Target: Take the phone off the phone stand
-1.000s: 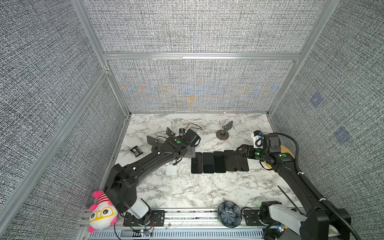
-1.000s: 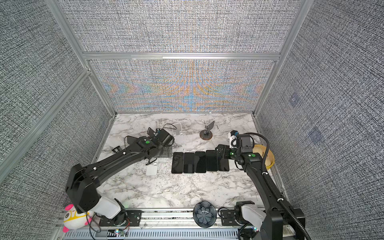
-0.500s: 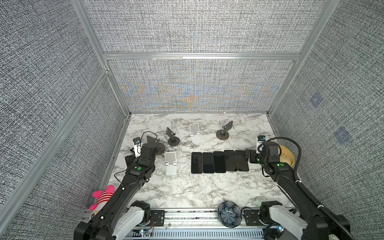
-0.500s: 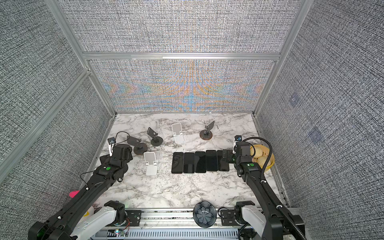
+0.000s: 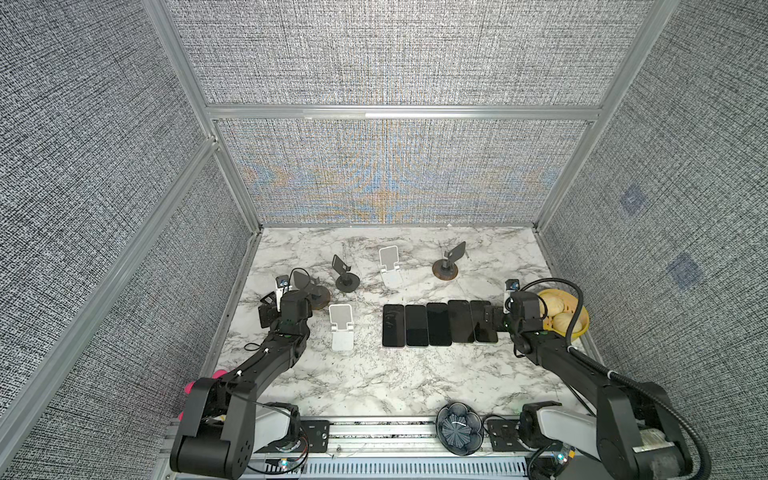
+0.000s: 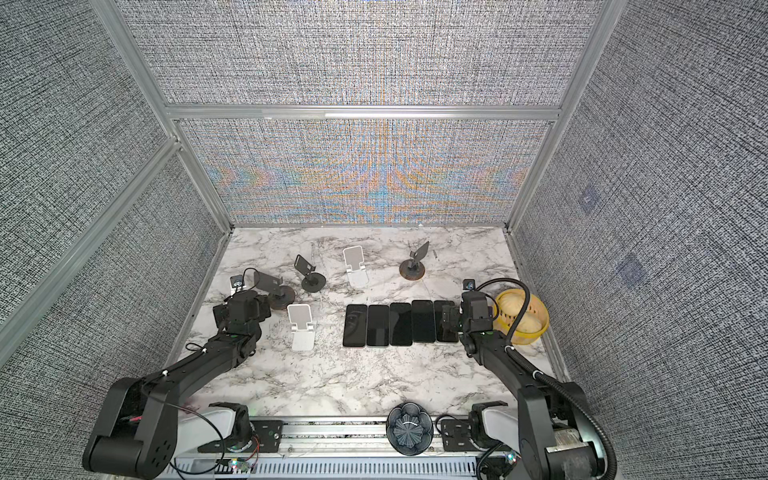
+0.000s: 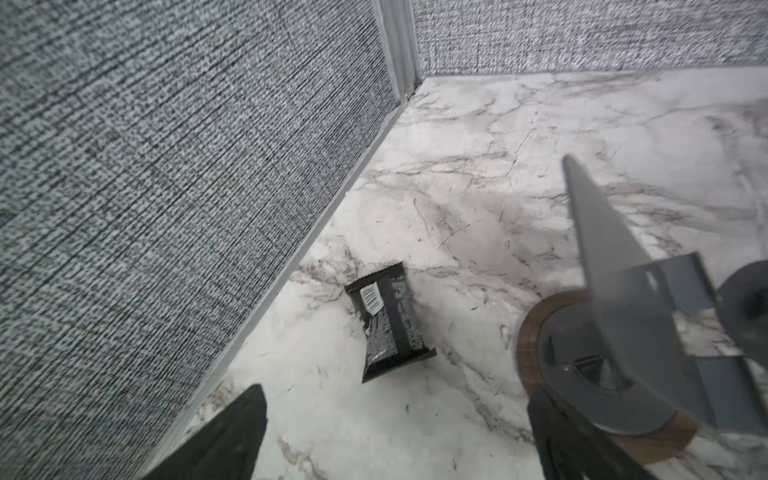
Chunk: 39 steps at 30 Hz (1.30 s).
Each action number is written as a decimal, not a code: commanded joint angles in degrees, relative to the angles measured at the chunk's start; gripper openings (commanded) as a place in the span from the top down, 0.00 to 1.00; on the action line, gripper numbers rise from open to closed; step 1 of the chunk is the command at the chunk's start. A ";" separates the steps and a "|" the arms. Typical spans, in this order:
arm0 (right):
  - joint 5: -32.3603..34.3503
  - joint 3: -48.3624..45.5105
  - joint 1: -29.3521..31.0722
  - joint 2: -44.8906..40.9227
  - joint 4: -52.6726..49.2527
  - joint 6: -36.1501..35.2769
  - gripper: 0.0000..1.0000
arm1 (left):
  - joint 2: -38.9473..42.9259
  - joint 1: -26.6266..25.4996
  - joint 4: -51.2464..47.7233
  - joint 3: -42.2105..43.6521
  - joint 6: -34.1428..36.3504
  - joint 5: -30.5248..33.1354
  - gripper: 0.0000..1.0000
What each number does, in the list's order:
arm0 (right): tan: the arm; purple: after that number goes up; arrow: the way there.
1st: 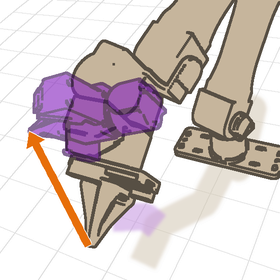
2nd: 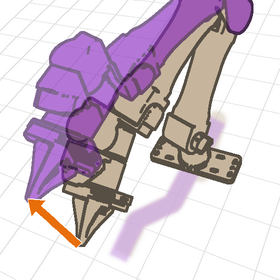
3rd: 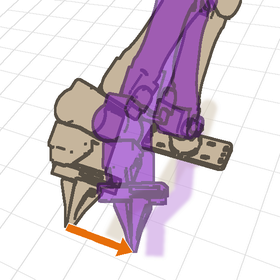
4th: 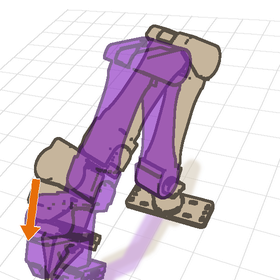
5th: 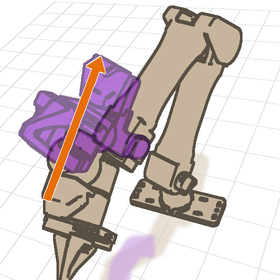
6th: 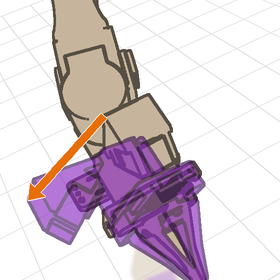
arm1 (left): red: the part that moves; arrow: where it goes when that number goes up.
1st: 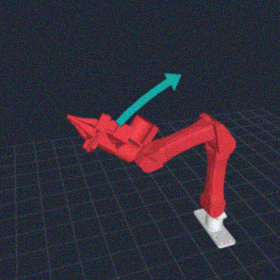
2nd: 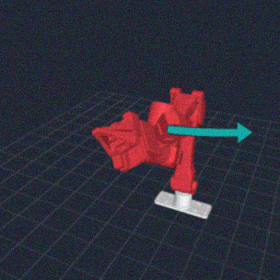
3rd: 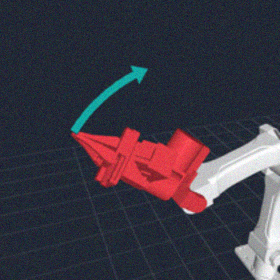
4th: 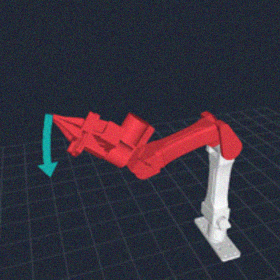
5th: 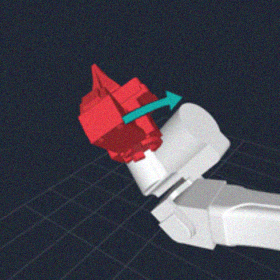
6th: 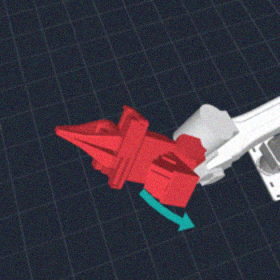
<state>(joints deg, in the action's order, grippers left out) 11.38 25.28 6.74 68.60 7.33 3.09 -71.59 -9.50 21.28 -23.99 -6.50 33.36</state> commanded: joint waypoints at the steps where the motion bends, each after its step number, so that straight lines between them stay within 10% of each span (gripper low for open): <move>1: 1.79 -1.26 0.33 0.31 10.34 -1.34 0.01 | -2.27 0.41 9.91 -0.09 4.87 -4.84 0.01; 13: 3.20 -4.57 0.58 3.61 26.31 -4.48 0.01 | -14.40 1.58 19.12 -3.94 8.64 -10.68 0.01; 39: 2.25 -4.08 -0.33 19.94 45.13 -5.20 0.01 | -13.83 8.21 27.43 2.45 3.29 -22.17 0.01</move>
<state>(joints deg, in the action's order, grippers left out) 14.09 21.54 6.39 87.99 49.17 -1.98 -84.38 -2.76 43.88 -22.13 -1.30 16.29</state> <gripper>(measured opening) 0.989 0.986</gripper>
